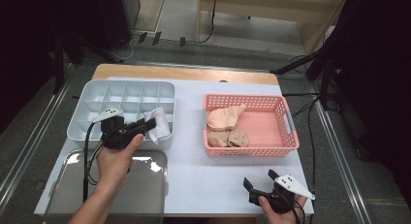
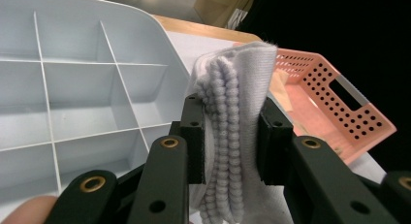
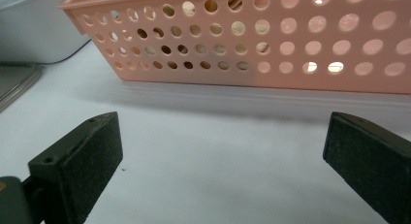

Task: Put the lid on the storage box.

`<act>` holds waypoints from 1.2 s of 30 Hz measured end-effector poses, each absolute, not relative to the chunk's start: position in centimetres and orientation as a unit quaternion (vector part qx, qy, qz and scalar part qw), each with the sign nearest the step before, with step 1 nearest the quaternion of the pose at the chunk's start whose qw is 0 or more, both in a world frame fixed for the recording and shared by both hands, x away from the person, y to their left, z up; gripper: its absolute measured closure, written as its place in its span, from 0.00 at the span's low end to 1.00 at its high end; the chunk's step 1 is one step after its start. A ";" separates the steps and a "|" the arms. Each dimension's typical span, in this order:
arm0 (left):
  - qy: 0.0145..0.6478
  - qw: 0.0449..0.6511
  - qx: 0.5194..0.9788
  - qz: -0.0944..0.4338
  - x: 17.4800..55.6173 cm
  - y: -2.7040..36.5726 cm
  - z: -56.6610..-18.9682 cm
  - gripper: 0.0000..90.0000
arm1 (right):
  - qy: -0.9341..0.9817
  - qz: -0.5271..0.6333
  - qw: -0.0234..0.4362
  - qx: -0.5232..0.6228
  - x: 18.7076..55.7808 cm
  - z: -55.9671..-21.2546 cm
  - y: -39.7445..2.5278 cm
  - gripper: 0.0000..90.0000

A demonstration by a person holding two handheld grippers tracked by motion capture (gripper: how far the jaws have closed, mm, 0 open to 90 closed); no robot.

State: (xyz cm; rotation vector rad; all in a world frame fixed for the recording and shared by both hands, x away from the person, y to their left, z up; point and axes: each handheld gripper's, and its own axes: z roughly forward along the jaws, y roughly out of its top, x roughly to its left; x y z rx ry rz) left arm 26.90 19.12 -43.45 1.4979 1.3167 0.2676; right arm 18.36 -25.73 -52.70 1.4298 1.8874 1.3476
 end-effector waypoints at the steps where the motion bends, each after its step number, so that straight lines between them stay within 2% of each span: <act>1: 0.554 0.536 0.627 0.111 27.0 19.1 -43.5 0.78 | 0.678 0.484 0.206 0.513 18.4 -52.7 -25.7 0.01; 22: 0.575 0.498 0.637 0.125 29.7 18.1 -46.1 0.78 | 0.683 0.482 0.203 0.510 18.3 -52.8 -25.5 0.01; 36: 0.572 0.469 0.661 0.125 30.2 17.2 -46.8 0.76 | 0.683 0.482 0.199 0.511 18.4 -52.9 -25.4 0.01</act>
